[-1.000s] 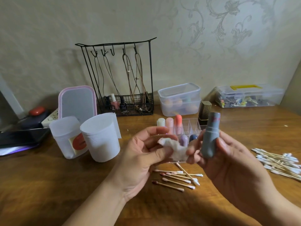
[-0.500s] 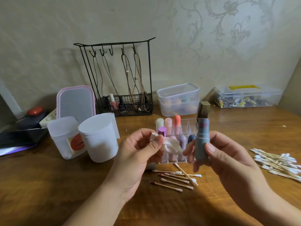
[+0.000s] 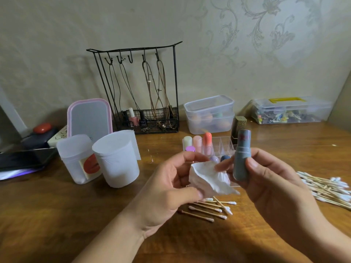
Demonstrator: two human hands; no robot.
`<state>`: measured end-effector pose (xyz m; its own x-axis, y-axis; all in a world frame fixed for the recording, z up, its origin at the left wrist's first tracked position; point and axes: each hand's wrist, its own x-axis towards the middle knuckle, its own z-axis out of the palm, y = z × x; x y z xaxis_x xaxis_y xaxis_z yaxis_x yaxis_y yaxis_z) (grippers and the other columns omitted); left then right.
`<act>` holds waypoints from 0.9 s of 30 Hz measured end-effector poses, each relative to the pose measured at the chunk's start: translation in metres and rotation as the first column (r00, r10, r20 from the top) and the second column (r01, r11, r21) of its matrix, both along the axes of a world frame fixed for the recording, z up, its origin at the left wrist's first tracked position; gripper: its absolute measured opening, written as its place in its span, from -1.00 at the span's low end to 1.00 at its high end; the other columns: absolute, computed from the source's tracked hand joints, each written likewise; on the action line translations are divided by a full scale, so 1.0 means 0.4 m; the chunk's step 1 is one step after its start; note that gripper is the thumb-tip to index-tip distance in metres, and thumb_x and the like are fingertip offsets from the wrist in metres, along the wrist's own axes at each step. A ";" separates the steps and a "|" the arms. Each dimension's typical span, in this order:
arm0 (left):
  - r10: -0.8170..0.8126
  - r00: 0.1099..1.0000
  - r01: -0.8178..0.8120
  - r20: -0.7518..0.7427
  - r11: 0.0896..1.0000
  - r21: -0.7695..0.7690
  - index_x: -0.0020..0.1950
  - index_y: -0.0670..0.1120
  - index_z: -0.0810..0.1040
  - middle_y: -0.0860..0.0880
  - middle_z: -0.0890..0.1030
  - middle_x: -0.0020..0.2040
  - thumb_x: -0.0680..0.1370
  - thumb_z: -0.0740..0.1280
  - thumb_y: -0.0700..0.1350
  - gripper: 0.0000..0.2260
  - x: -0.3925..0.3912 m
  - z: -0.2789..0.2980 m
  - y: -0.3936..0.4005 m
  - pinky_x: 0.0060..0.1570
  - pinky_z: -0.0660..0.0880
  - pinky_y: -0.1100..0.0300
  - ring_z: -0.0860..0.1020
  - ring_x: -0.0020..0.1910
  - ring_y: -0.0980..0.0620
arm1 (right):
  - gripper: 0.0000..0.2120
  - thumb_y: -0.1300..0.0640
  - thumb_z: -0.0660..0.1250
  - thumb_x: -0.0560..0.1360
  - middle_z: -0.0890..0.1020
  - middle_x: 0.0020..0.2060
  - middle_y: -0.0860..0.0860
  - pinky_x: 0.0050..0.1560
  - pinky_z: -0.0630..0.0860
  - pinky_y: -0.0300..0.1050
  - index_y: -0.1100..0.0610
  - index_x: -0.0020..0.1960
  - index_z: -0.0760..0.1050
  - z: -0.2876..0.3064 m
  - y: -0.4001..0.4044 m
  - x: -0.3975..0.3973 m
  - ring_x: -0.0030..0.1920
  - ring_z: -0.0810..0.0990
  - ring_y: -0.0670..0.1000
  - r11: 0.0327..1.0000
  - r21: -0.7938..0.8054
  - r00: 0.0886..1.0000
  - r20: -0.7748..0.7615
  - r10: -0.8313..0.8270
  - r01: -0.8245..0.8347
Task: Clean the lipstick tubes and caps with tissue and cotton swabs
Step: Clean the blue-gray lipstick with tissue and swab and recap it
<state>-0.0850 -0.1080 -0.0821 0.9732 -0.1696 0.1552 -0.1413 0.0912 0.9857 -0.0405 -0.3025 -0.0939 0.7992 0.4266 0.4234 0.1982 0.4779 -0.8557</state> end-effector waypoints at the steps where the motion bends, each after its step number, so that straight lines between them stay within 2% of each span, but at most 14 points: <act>1: -0.022 1.000 0.021 -0.020 0.999 -0.035 0.14 -0.03 0.59 -0.08 0.65 0.01 0.34 0.41 -0.29 -0.61 -0.001 -0.002 0.000 -0.14 0.52 0.24 0.58 -0.03 0.05 | -0.61 -0.11 0.46 0.40 0.65 -0.05 0.27 -0.02 0.56 -0.21 0.22 -0.03 0.61 -0.002 0.002 0.000 0.00 0.64 0.05 1.000 0.006 1.000 -0.006 0.004 -0.004; 4: -0.005 0.997 -0.005 -0.079 0.993 -0.120 0.13 -0.09 0.59 -0.12 0.66 0.02 0.42 0.46 -0.11 -0.71 -0.002 -0.002 -0.010 -0.17 0.56 0.14 0.61 -0.04 -0.03 | -0.56 -0.17 0.47 0.38 0.65 -0.02 0.26 -0.02 0.53 -0.23 0.20 -0.01 0.61 -0.005 0.006 0.000 -0.02 0.61 0.03 0.998 -0.042 0.999 0.014 -0.044 0.045; 7: 0.130 0.991 -0.130 -0.040 0.991 -0.012 0.06 -0.13 0.60 -0.07 0.70 -0.04 0.39 0.44 -0.07 -0.72 0.006 -0.007 -0.016 -0.14 0.57 0.25 0.65 -0.04 0.02 | -0.56 -0.18 0.44 0.40 0.66 0.00 0.25 0.00 0.52 -0.23 0.20 0.00 0.60 -0.003 0.001 -0.005 0.01 0.60 0.07 0.996 -0.079 0.998 0.043 -0.037 0.040; 11: 0.208 0.978 -0.208 0.008 0.978 -0.009 0.05 -0.12 0.60 -0.09 0.70 -0.06 0.34 0.43 -0.04 -0.68 0.008 -0.012 -0.016 -0.22 0.56 0.21 0.66 -0.11 -0.03 | -0.77 0.06 0.29 0.50 0.70 -0.08 0.19 -0.04 0.52 -0.32 0.20 -0.04 0.61 0.008 -0.005 -0.015 -0.05 0.65 0.07 0.988 -0.098 0.983 0.155 -0.104 0.120; 12: 0.226 0.974 -0.226 0.024 0.974 0.006 0.06 -0.11 0.59 -0.10 0.71 -0.07 0.35 0.43 -0.04 -0.68 0.008 -0.010 -0.016 -0.25 0.55 0.21 0.66 -0.15 -0.03 | -0.78 0.07 0.30 0.52 0.70 -0.10 0.20 -0.04 0.52 -0.33 0.21 -0.02 0.59 0.010 -0.005 -0.019 -0.06 0.66 0.07 0.990 -0.093 0.979 0.182 -0.090 0.108; 14: 0.241 0.969 -0.243 0.050 0.968 0.059 0.10 -0.08 0.56 -0.09 0.71 -0.10 0.37 0.43 -0.06 -0.67 0.009 -0.008 -0.016 -0.30 0.52 0.24 0.64 -0.23 0.00 | -0.64 -0.09 0.36 0.51 0.71 -0.09 0.18 0.01 0.52 -0.30 0.21 0.04 0.56 0.012 -0.006 -0.028 -0.03 0.68 0.08 0.989 -0.133 0.978 0.208 -0.030 0.058; 18: 0.248 0.966 -0.256 0.073 0.955 0.152 0.10 -0.01 0.53 -0.06 0.72 -0.15 0.37 0.44 -0.05 -0.68 0.007 -0.003 -0.023 -0.38 0.49 0.27 0.63 -0.31 0.03 | -0.58 -0.24 0.34 0.48 0.71 -0.01 0.13 0.15 0.52 0.01 0.10 0.09 0.56 0.008 -0.012 -0.030 0.08 0.67 0.11 0.944 -0.319 0.975 0.223 -0.013 0.086; 20: 0.252 0.965 -0.260 0.066 0.953 0.159 0.10 0.01 0.53 -0.05 0.71 -0.17 0.36 0.46 -0.05 -0.67 0.005 -0.005 -0.022 -0.42 0.47 0.28 0.60 -0.37 0.06 | -0.62 -0.18 0.35 0.50 0.72 -0.04 0.14 0.10 0.55 -0.14 0.12 0.08 0.57 0.006 -0.009 -0.027 0.06 0.68 0.11 0.957 -0.280 0.978 0.207 -0.020 0.079; 22: 0.225 0.973 -0.232 0.060 0.961 0.150 0.11 0.00 0.52 -0.05 0.71 -0.15 0.36 0.46 -0.09 -0.66 0.005 -0.006 -0.019 -0.45 0.46 0.29 0.59 -0.38 0.06 | -0.68 -0.02 0.30 0.53 0.72 -0.10 0.15 0.02 0.54 -0.28 0.24 0.05 0.55 0.004 -0.005 -0.021 -0.01 0.70 0.06 0.968 -0.225 0.980 0.185 -0.069 0.110; 24: 0.187 0.981 -0.193 0.055 0.973 0.130 0.11 -0.03 0.50 -0.06 0.71 -0.12 0.40 0.46 -0.18 -0.68 0.006 -0.005 -0.014 -0.44 0.47 0.31 0.60 -0.35 0.05 | -0.74 0.08 0.24 0.51 0.72 -0.11 0.15 -0.01 0.54 -0.31 0.26 0.04 0.53 0.002 -0.002 -0.017 -0.04 0.70 0.04 0.964 -0.214 0.976 0.185 -0.117 0.156; 27: 0.100 0.991 -0.115 0.090 0.975 0.192 0.14 -0.02 0.44 -0.11 0.70 -0.09 0.47 0.42 -0.31 -0.66 0.004 -0.007 -0.015 -0.34 0.53 0.23 0.61 -0.27 -0.10 | -0.77 0.02 0.25 0.51 0.72 -0.03 0.09 0.03 0.55 -0.26 0.10 0.07 0.58 -0.007 -0.003 -0.010 0.03 0.68 0.04 0.946 -0.273 0.976 0.177 -0.128 0.174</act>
<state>-0.0834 -0.1141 -0.0850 0.9734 -0.0994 0.2065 -0.2180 -0.1229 0.9682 -0.0446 -0.3038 -0.0967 0.7977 0.4273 0.4256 0.3900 0.1727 -0.9045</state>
